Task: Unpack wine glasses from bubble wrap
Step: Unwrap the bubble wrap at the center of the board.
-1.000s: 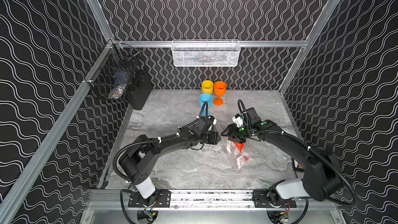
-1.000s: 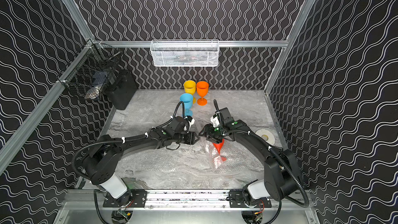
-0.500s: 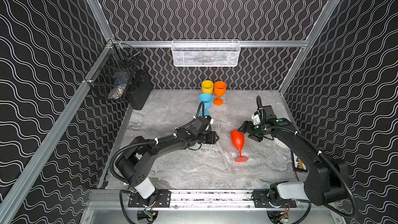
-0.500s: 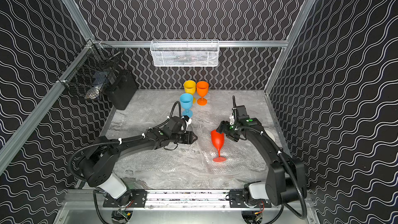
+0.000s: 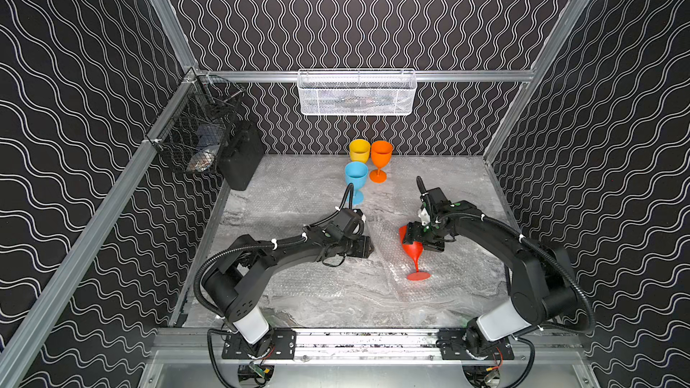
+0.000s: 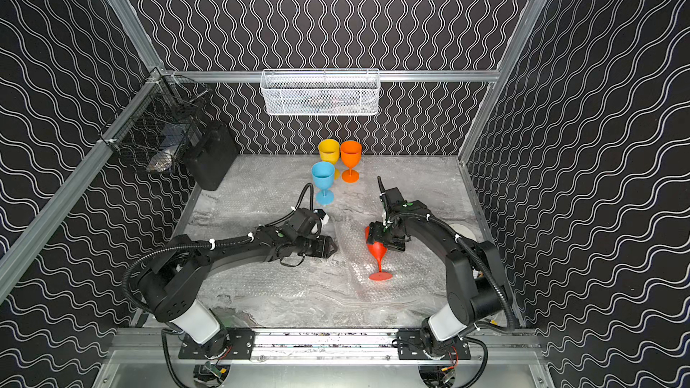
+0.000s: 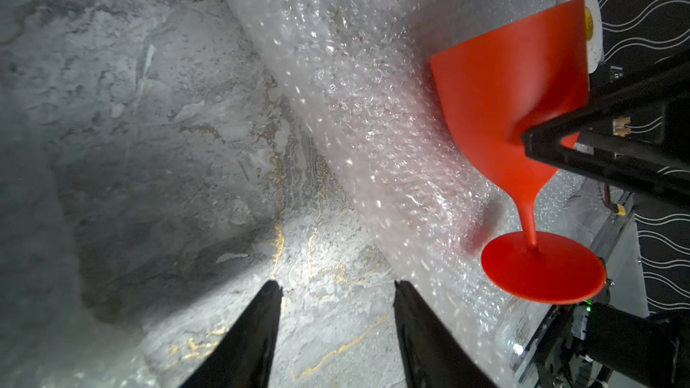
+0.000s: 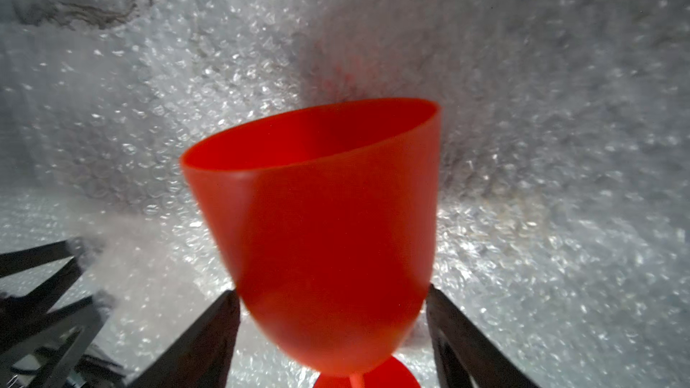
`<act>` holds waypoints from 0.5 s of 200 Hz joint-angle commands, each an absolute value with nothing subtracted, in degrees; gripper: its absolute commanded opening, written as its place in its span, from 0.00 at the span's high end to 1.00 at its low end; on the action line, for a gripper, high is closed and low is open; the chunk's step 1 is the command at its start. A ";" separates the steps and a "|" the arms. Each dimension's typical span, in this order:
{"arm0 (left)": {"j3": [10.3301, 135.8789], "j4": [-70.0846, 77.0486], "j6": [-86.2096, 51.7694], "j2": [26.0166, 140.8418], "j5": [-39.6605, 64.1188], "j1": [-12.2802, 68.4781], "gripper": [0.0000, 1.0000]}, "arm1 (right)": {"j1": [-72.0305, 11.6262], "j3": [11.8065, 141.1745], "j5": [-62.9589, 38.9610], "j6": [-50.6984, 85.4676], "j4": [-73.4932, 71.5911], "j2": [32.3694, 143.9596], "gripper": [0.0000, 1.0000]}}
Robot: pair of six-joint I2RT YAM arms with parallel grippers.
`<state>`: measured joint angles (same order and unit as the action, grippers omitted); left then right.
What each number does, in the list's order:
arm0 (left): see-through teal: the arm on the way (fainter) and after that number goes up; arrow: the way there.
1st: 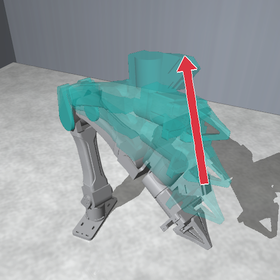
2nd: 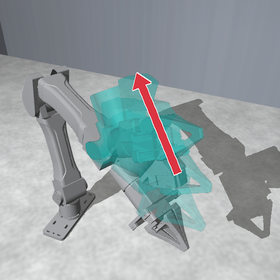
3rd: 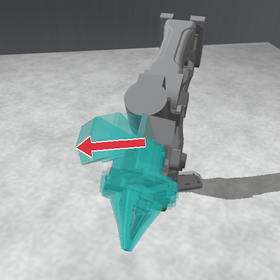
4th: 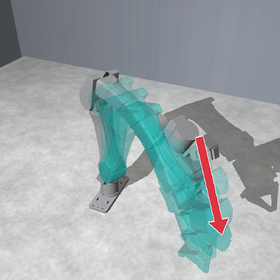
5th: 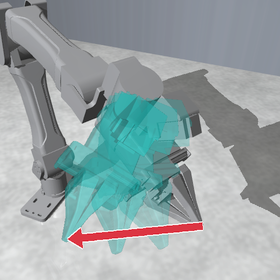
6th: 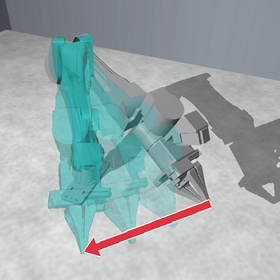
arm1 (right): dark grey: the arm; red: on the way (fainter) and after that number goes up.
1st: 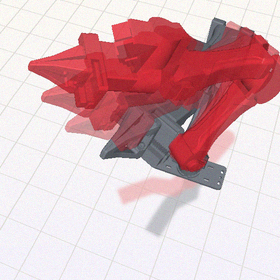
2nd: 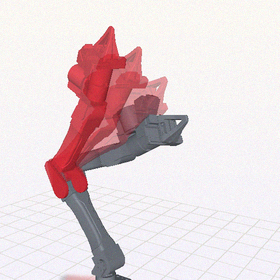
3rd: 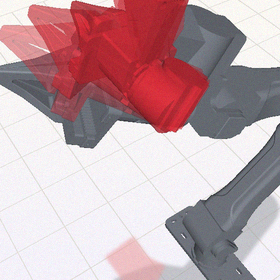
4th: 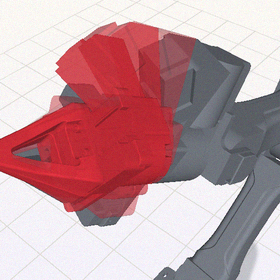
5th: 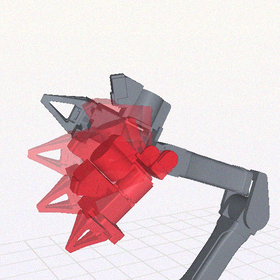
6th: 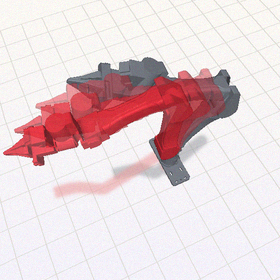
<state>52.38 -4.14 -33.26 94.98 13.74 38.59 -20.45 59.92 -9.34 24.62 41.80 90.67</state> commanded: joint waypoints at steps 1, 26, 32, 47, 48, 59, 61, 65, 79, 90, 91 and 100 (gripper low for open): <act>52.69 -4.09 -32.78 95.44 13.73 38.50 0.46 | -21.23 60.68 -6.65 24.28 40.96 91.80 0.22; 53.51 -4.57 -32.61 95.54 13.74 38.54 0.46 | -22.10 60.57 -5.58 24.17 40.28 93.20 0.28; 53.61 -4.64 -32.60 95.38 13.71 38.54 0.46 | -22.23 60.40 -5.27 24.17 40.17 93.54 0.30; 53.87 -4.88 -32.44 95.02 13.49 38.50 0.46 | -22.39 59.90 -4.41 24.33 40.16 94.01 0.35; 53.92 -4.90 -32.43 95.01 13.47 38.50 0.46 | -22.36 59.84 -4.31 24.34 40.17 94.07 0.35; 54.12 -5.00 -32.35 94.92 13.37 38.50 0.45 | -22.38 59.57 -3.41 24.43 40.63 94.16 0.39; 54.18 -5.07 -32.28 94.97 13.36 38.50 0.45 | -22.34 59.52 -3.16 24.43 40.74 94.16 0.39; 54.30 -5.04 -32.27 95.05 13.43 38.56 0.45 | -22.33 59.42 -2.61 24.36 40.94 94.07 0.40; 54.67 -5.01 -32.26 95.68 13.86 38.50 0.45 | -22.20 59.33 -0.58 24.39 42.19 93.87 0.41; 54.90 -4.39 -32.42 96.27 14.59 38.50 0.45 | -22.13 59.17 0.30 24.43 42.78 93.54 0.41; 54.91 -4.35 -32.42 96.34 14.68 38.50 0.45 | -22.05 59.16 0.37 24.43 42.83 93.53 0.41; 55.17 -4.05 -32.52 96.99 15.27 38.63 0.45 | -21.76 59.24 0.87 24.60 43.41 93.33 0.41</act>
<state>54.46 -4.71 -32.91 95.88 13.93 38.59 -22.13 60.05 -5.39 24.64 41.04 92.71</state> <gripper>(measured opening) 0.548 0.624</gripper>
